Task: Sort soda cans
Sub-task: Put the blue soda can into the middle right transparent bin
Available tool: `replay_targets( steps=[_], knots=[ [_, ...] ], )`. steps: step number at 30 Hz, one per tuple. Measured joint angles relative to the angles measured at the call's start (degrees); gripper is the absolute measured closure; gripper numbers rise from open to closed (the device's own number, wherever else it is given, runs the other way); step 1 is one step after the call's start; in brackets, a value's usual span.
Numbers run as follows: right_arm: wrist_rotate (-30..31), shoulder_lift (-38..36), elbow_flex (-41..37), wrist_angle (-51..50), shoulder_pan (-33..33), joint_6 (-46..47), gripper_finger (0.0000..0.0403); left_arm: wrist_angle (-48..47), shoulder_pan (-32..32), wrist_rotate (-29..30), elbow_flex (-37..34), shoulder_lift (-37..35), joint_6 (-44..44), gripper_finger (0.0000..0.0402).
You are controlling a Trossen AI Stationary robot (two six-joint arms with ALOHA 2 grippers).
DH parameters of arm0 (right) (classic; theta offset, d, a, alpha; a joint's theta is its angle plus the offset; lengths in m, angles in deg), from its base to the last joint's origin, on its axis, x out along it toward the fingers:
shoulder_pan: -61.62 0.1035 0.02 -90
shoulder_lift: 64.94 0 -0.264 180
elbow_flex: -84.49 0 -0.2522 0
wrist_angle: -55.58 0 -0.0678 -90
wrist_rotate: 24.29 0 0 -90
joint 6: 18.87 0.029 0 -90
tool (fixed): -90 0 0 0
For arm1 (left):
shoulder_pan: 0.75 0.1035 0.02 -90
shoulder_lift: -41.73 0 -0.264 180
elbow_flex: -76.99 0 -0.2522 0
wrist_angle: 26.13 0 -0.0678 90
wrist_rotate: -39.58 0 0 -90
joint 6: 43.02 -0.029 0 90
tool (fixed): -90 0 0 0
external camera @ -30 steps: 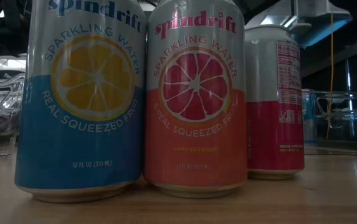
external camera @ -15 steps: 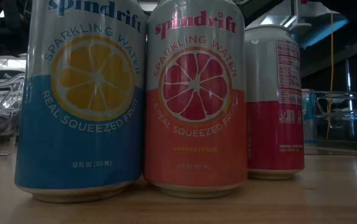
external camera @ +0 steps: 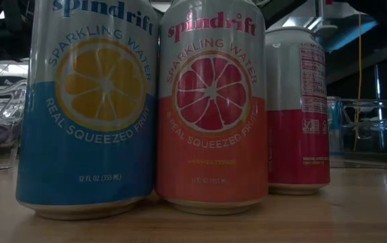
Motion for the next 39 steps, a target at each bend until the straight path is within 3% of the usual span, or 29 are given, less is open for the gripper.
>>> replay_targets(
  steps=[19,31,39],
  knots=[
    [0.92,-1.81,-0.10,-1.57,-0.03,-2.09,0.0153,-0.04,0.00,0.00,-0.01,0.00,0.02,0.0343],
    [1.19,-10.37,-0.07,-7.19,-0.05,-4.77,0.0152,-0.13,0.00,0.00,0.00,0.02,-0.20,0.0343],
    [4.55,-17.28,-0.06,-15.38,-0.03,-6.16,0.0153,-0.13,0.00,0.00,0.00,0.02,-0.20,0.0343]
  ],
)
